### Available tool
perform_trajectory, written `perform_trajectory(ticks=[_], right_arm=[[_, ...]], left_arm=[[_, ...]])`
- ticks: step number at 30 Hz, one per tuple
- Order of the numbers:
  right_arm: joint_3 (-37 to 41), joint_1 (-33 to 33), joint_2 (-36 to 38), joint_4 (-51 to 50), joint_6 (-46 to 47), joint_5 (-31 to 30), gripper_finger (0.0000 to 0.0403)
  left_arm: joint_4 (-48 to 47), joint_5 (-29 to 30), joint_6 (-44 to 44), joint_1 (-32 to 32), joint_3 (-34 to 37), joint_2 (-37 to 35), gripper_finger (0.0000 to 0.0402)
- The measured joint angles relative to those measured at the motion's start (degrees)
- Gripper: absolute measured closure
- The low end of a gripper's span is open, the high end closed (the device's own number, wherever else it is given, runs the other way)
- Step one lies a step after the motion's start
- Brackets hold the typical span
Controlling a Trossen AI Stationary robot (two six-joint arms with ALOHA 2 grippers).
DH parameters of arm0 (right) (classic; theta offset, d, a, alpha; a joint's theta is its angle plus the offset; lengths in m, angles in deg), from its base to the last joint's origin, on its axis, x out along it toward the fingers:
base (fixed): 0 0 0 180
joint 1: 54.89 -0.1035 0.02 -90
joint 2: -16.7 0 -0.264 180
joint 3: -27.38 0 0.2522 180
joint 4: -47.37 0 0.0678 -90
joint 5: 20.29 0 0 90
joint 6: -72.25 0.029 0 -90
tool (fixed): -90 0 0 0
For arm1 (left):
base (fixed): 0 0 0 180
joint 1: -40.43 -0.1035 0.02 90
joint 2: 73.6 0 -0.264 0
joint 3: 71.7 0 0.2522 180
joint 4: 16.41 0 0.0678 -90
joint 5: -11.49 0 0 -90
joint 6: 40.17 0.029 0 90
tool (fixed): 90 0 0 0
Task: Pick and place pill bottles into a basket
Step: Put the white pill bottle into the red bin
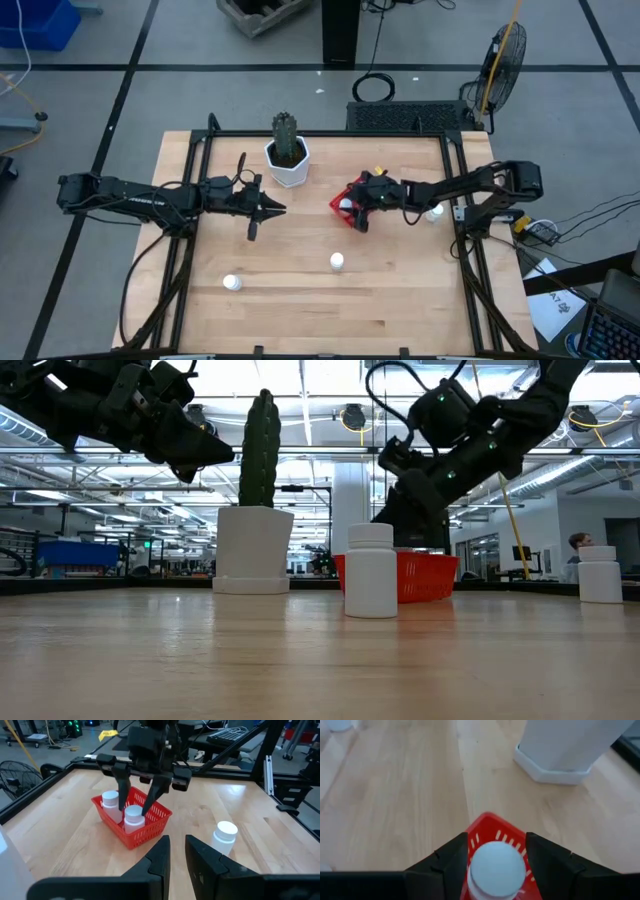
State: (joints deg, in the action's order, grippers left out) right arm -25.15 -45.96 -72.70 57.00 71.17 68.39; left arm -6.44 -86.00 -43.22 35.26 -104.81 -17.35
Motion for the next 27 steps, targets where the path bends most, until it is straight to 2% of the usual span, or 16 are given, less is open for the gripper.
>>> perform_trajectory(ticks=[3, 6, 11, 17, 20, 27], right_arm=[[0.0, -0.1, 1.7, -0.4, 0.0, 0.2, 0.0207], [0.0, -1.8, 3.4, -0.1, 0.7, 2.8, 0.0203], [-0.1, -9.4, 4.0, 1.2, -1.4, 2.9, 0.0204], [-0.1, -17.6, 3.9, 4.3, 0.2, 2.7, 0.0197], [-0.1, -20.7, 2.9, 9.2, 0.2, 2.8, 0.0185], [-0.1, -22.9, -0.2, 9.3, 1.0, -0.5, 0.0135]], left_arm=[[0.0, 0.0, 0.0, 0.0, 0.0, 0.0, 0.0339], [0.0, 0.0, 0.0, 0.0, 0.0, 0.0, 0.0339], [0.0, 0.0, 0.0, 0.0, 0.0, 0.0, 0.0339], [0.1, 0.0, -0.9, 0.0, 0.0, 0.0, 0.0339], [0.5, 0.0, -1.6, 0.0, 0.0, 0.0, 0.0339], [2.3, 0.0, -2.1, 0.0, 0.0, 0.0, 0.0339]])
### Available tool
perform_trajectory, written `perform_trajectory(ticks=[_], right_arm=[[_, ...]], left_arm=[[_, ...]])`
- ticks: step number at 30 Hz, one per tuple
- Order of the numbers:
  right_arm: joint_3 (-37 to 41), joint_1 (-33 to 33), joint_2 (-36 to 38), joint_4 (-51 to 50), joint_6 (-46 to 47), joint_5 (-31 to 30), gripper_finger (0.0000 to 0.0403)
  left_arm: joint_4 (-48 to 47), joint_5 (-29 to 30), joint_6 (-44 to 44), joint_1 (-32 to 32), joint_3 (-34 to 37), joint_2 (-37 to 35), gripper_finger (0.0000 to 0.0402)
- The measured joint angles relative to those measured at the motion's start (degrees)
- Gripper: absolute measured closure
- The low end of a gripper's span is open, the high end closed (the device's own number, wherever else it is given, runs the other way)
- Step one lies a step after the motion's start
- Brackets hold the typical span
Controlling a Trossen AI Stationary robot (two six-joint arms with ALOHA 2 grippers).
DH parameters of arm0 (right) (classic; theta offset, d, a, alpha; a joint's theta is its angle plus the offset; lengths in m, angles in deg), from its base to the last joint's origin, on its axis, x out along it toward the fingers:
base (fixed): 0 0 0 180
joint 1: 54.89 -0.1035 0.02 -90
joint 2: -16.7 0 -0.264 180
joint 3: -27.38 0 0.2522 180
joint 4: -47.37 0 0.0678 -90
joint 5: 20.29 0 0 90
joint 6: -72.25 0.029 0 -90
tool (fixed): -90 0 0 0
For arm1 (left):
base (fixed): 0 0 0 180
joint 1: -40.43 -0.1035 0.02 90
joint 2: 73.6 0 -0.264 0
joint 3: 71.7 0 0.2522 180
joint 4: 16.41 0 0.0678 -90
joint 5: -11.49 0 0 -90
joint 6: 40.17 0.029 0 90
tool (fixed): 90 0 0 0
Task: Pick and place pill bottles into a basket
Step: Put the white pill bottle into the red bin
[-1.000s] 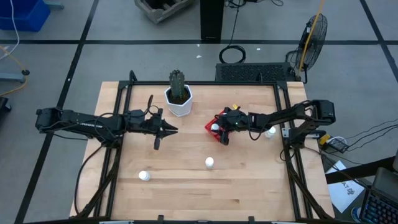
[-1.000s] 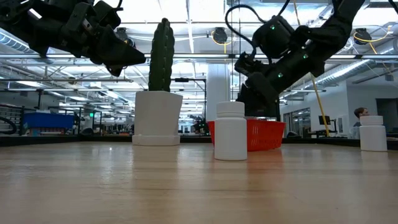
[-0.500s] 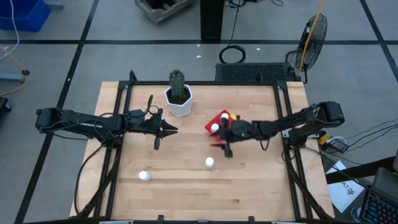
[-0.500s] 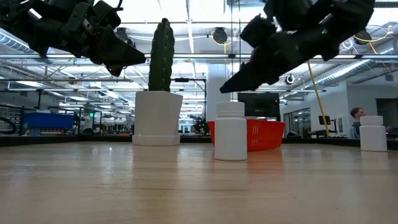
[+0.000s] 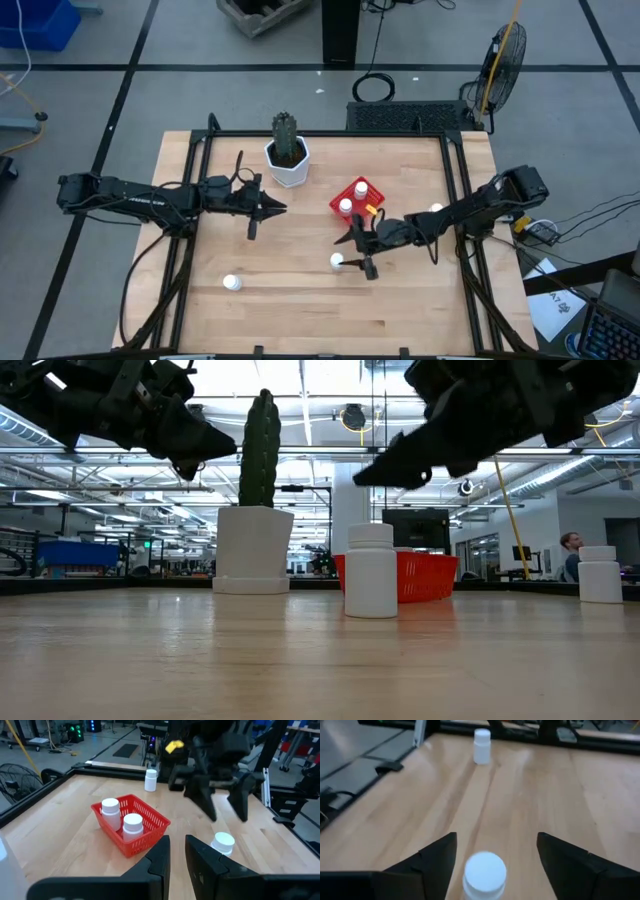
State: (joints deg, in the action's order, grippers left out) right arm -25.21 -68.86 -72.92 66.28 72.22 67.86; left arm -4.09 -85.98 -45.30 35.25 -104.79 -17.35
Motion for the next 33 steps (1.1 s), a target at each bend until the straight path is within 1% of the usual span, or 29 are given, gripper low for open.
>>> perform_trajectory(ticks=[3, 7, 14, 19, 24, 28, 31, 33], right_arm=[[0.0, 0.1, -2.0, 1.0, -0.1, 0.0, 0.0117], [0.0, 0.1, -4.8, 2.7, 0.8, 0.3, 0.0105], [0.1, 0.1, -7.7, 3.7, 2.7, 0.2, 0.0105], [0.0, 0.0, -9.8, 7.4, 4.3, 0.5, 0.0106], [0.0, -0.1, -12.0, 8.9, 4.3, 0.6, 0.0119], [0.0, -0.1, -12.3, 9.6, 4.5, 0.6, 0.0136], [-0.2, 0.0, -12.3, 9.3, 5.0, 0.6, 0.016], [-0.2, 0.0, -12.3, 8.8, 5.4, 0.6, 0.0184]], left_arm=[[0.5, 0.0, 0.0, 0.0, 0.0, 0.0, 0.0339], [0.7, 0.0, 0.0, 0.0, 0.0, 0.0, 0.0339], [0.8, 0.0, 0.3, 0.0, 0.0, 0.0, 0.0339], [0.7, 0.0, 0.4, 0.0, 0.0, 0.0, 0.0339], [0.7, 0.0, 0.6, 0.0, 0.0, 0.0, 0.0339], [0.7, 0.0, 0.7, 0.0, 0.0, 0.0, 0.0339], [0.6, 0.0, 0.9, 0.0, 0.0, 0.0, 0.0339], [0.6, 0.0, 0.9, 0.0, 0.0, 0.0, 0.0339]])
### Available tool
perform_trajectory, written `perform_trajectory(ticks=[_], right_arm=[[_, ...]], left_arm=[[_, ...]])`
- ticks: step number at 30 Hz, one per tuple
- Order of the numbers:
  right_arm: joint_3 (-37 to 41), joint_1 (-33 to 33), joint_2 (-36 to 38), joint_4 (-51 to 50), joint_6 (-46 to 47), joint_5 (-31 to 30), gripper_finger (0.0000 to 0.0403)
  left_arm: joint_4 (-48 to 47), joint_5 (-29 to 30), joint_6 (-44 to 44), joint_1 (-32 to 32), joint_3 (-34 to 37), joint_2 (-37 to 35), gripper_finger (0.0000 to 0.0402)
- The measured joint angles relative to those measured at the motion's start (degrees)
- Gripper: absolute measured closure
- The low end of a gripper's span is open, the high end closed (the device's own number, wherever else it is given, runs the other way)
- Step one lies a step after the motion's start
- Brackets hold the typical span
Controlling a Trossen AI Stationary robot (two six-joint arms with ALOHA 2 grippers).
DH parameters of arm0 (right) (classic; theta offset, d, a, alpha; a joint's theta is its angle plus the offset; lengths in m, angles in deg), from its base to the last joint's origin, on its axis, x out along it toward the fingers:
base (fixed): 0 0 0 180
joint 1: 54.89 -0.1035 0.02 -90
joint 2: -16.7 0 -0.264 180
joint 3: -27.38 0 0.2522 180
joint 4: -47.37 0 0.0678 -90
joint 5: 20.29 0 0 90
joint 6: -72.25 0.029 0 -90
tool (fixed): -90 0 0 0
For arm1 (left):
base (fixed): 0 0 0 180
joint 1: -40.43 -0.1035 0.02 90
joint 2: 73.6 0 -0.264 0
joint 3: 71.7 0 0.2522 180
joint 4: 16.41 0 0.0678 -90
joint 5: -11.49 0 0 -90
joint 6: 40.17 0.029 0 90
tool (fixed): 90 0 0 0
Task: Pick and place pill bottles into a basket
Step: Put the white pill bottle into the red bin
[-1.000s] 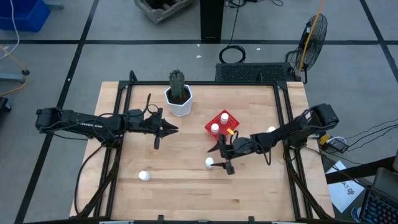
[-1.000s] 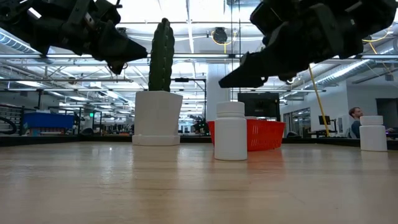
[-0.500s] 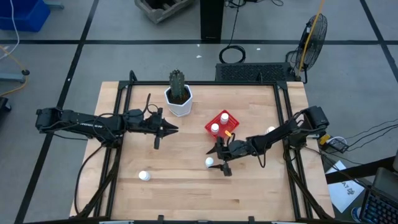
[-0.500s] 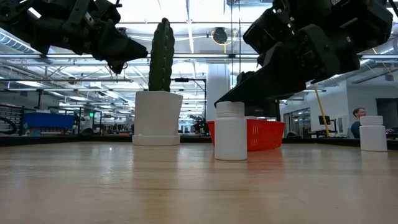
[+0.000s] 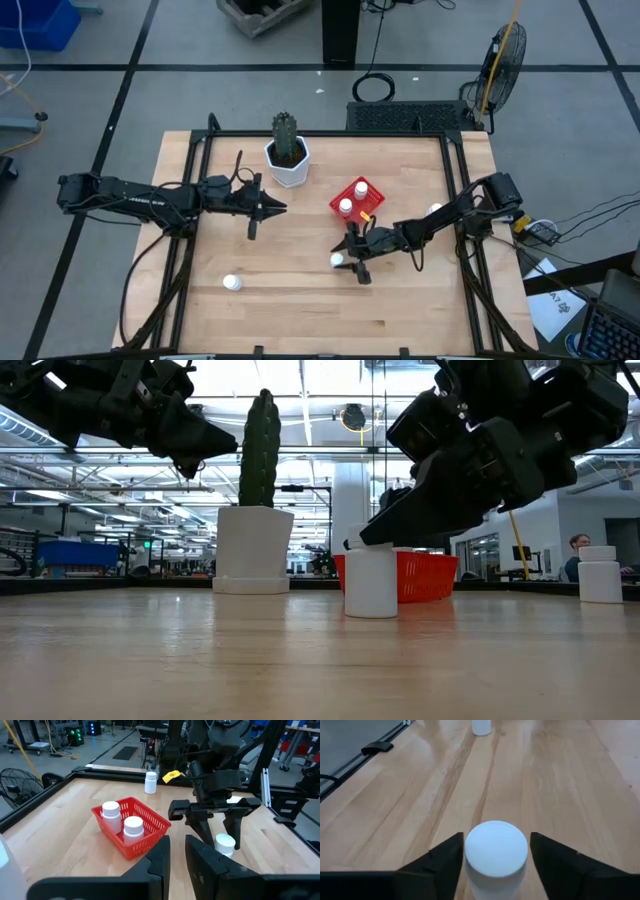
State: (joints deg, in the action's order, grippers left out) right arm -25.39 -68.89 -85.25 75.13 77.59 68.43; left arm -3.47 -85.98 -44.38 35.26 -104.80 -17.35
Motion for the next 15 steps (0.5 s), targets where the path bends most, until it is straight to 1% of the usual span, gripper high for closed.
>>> perform_trajectory(ticks=[4, 5, 8, 11, 15], right_arm=[[0.0, 0.0, 0.1, -0.9, 0.0, 0.1, 0.0246], [0.0, 0.0, 0.1, -1.1, -0.1, 0.1, 0.0256], [0.0, 0.0, 1.9, -3.8, -0.2, 0.0, 0.0256], [0.0, 0.1, 6.7, -8.5, -1.4, -1.4, 0.0256], [0.0, 0.1, 15.4, -16.6, -3.9, -9.1, 0.0256]], left_arm=[[-0.1, 0.0, 0.0, 0.0, 0.0, 0.0, 0.0339], [-0.3, 0.0, 0.0, 0.0, 0.0, 0.0, 0.0339], [-0.4, 0.0, 0.0, 0.0, 0.0, 0.0, 0.0339], [-0.4, 0.0, 0.4, 0.0, 0.0, 0.0, 0.0339], [-0.9, 0.0, 0.5, 0.0, 0.0, 0.0, 0.0339]])
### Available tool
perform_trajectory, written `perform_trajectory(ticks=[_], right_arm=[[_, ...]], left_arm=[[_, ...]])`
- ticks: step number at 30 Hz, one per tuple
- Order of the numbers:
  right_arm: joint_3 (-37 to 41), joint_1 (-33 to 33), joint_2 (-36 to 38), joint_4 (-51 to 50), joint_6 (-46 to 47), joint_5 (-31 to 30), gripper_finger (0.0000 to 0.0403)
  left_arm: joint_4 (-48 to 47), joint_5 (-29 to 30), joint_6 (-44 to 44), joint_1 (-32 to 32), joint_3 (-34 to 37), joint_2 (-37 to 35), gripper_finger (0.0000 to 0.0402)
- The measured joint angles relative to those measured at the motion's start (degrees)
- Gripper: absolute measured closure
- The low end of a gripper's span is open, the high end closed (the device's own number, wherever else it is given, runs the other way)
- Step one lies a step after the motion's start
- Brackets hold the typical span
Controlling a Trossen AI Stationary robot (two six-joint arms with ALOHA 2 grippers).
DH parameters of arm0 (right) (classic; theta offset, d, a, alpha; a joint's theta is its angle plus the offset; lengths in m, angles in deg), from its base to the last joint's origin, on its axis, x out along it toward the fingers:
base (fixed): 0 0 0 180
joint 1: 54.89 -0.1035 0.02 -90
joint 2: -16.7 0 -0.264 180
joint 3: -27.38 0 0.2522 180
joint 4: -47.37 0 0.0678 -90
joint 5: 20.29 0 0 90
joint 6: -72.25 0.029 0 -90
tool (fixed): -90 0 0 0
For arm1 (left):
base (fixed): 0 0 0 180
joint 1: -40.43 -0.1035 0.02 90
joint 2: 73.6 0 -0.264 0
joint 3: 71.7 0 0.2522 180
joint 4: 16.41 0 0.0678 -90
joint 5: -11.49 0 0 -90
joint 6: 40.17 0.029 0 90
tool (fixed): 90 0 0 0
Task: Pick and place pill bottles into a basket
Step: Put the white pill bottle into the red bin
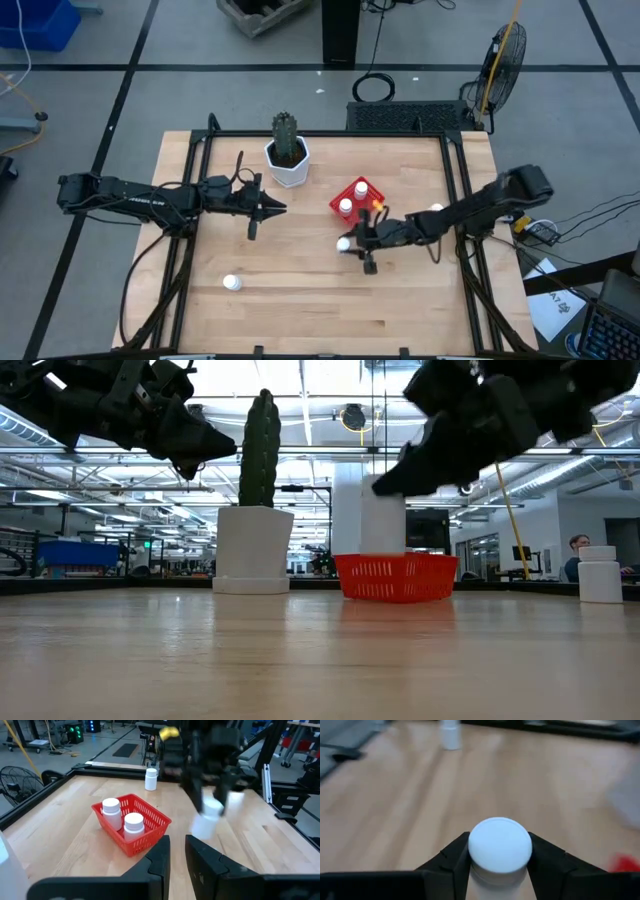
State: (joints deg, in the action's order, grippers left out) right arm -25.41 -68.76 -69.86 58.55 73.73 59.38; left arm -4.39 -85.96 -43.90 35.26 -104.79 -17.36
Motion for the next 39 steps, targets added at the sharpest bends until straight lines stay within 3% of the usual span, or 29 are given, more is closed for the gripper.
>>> perform_trajectory(ticks=[6, 10, 17, 22, 39], right_arm=[[0.1, 0.9, 9.3, -9.7, -3.5, -14.8, 0.0256], [2.7, 4.1, 12.8, -9.7, -3.2, -18.2, 0.0256], [13.3, 10.9, 14.9, 1.0, -1.5, -17.5, 0.0256], [18.9, 15.6, 14.8, 8.0, 0.7, -12.3, 0.0256], [20.9, 22.9, 11.1, 7.0, 3.8, -2.8, 0.0256]], left_arm=[[-0.2, 0.0, 0.0, 0.0, 0.0, 0.0, 0.0339], [-0.3, 0.0, 0.0, 0.0, 0.0, 0.0, 0.0339], [-0.3, 0.0, 0.0, 0.0, 0.0, 0.0, 0.0339], [-0.3, 0.0, 0.1, 0.0, 0.0, 0.0, 0.0339], [-0.3, 0.0, 0.5, 0.0, 0.0, 0.0, 0.0339]])
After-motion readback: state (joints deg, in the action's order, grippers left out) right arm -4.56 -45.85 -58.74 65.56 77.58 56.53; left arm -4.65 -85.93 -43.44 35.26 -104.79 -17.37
